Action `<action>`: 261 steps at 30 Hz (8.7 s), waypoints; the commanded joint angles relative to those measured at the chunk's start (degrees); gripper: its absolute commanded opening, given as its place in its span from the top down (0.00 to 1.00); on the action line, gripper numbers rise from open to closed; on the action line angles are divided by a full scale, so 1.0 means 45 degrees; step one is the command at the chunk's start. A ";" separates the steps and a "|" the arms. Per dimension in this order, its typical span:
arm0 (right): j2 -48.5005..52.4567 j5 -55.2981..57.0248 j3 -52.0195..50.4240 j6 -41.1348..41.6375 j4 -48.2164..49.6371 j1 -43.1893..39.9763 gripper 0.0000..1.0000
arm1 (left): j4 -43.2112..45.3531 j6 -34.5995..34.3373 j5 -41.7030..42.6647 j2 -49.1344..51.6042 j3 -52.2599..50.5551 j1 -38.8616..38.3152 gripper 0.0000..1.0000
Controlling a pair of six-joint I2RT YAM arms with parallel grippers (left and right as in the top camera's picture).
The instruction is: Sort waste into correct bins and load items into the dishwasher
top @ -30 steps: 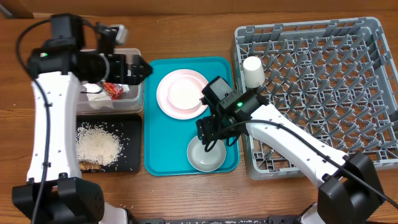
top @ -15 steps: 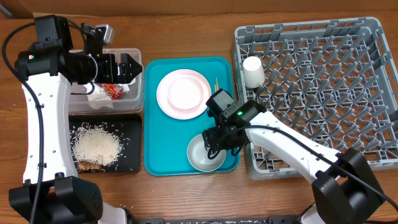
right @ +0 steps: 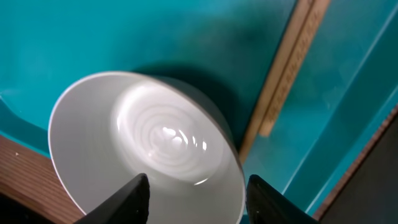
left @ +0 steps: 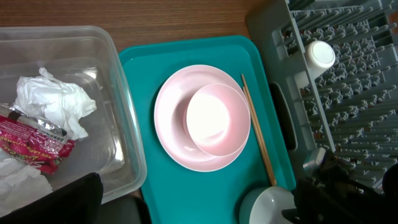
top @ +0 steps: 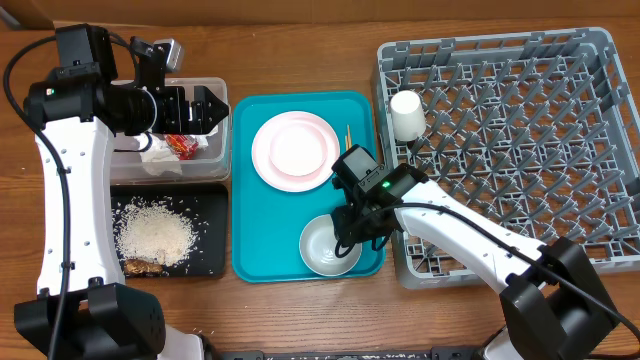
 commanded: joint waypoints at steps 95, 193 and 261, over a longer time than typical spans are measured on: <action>0.0491 0.2618 -0.0005 -0.4012 0.2948 0.0525 0.95 | -0.0024 -0.0092 -0.0068 -0.0097 0.0340 -0.0039 0.00; 0.1258 0.5416 0.0767 0.0821 0.1661 0.1676 0.80 | -0.0019 -0.0092 -0.0068 -0.0097 0.0340 -0.0029 0.00; 0.1287 0.4945 0.0695 0.0704 0.1812 0.1676 0.96 | -0.0024 -0.0092 -0.0068 -0.0097 0.0340 -0.0029 0.00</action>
